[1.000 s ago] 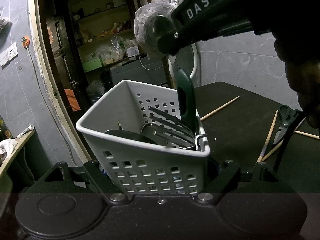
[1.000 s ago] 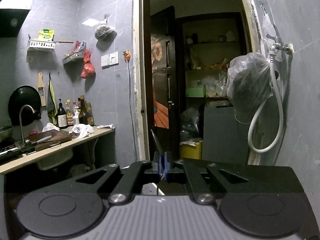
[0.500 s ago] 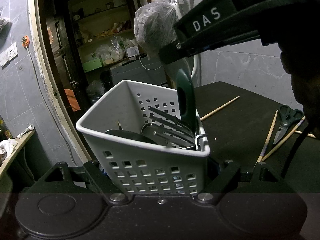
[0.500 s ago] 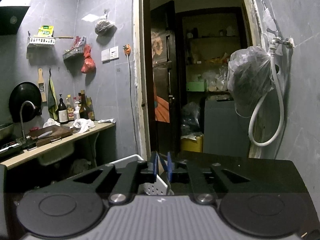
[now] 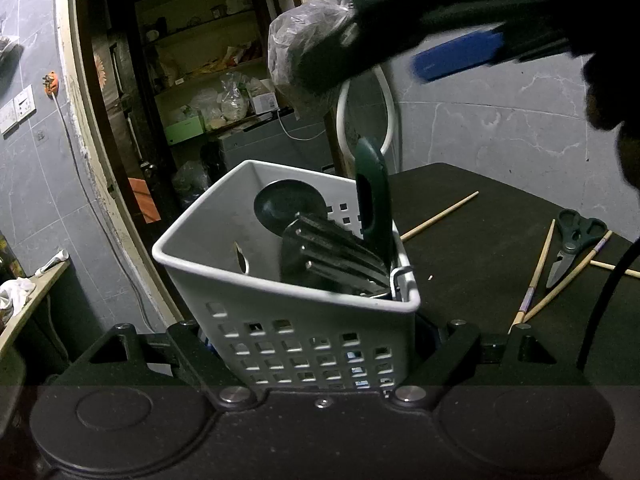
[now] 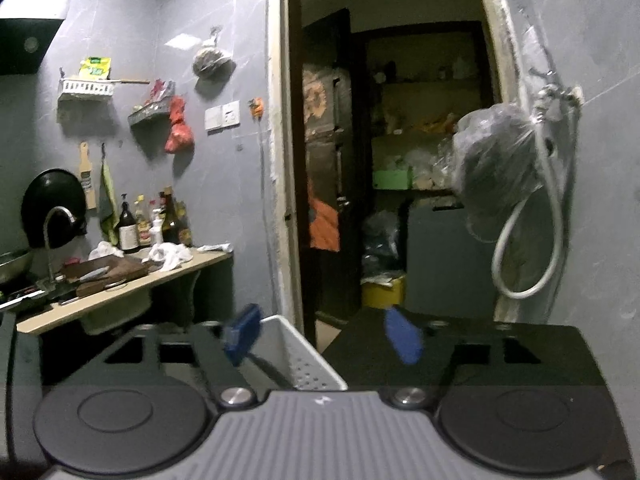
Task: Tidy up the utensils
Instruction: 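Move the right tool over the black-handled scissors on the table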
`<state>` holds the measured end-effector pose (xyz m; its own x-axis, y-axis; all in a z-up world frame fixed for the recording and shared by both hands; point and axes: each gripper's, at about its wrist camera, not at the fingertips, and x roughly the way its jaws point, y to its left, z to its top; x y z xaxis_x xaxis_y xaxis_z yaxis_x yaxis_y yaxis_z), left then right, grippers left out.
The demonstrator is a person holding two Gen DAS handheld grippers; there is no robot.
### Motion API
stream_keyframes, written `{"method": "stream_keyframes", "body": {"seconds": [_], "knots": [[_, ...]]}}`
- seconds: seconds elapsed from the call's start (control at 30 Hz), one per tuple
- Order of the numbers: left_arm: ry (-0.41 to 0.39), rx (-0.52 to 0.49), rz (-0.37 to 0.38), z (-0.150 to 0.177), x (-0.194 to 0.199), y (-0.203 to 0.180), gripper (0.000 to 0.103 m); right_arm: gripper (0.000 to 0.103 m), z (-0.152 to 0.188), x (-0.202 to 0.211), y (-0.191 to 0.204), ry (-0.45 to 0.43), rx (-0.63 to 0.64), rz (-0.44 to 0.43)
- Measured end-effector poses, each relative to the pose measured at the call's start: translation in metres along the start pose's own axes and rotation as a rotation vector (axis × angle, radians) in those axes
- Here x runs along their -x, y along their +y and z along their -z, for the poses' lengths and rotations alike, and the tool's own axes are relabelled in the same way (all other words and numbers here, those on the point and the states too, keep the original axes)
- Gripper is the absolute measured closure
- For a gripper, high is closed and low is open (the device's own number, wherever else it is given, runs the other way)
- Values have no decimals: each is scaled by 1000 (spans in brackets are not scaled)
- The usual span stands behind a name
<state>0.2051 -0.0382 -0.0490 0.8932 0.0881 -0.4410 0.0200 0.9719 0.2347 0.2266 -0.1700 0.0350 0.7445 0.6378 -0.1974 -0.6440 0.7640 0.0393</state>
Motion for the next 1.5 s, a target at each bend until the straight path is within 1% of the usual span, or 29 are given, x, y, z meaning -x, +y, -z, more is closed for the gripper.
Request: {"method": "stream_keyframes", "body": {"seconds": [0.03, 0.17, 0.27, 0.4, 0.6, 0.67, 0.73, 0.87, 1.0, 1.1, 1.2, 1.5], "knots": [[0, 0, 0, 0, 0, 0, 17, 11, -1, 4, -2, -7, -4, 13], [1, -2, 0, 0, 0, 0, 17, 0, -1, 25, -15, -15, -26, 80], [3, -8, 1, 0, 0, 0, 17, 0, 6, 40, -27, 5, -45, 136], [8, -20, 4, 0, 0, 0, 17, 0, 25, 58, -42, 69, -83, 215], [18, -38, 3, -1, -2, -3, 16, 0, 63, 73, -65, 215, -165, 352], [22, -44, 4, -2, -2, -4, 16, 0, 77, 76, -74, 268, -218, 400], [26, -51, 3, -2, -3, -4, 16, 0, 90, 78, -81, 319, -276, 435], [31, -52, -1, -4, -4, -6, 16, 0, 109, 81, -94, 393, -365, 491], [33, -51, -4, -5, -5, -7, 16, 0, 122, 81, -104, 431, -438, 520], [34, -51, -4, -5, -5, -7, 16, 0, 128, 78, -111, 468, -474, 537], [37, -50, -2, -5, -5, -7, 16, 0, 132, 72, -116, 509, -496, 574], [48, -44, -6, -6, -7, -6, 16, 0, 132, 60, -133, 524, -515, 638]]}}
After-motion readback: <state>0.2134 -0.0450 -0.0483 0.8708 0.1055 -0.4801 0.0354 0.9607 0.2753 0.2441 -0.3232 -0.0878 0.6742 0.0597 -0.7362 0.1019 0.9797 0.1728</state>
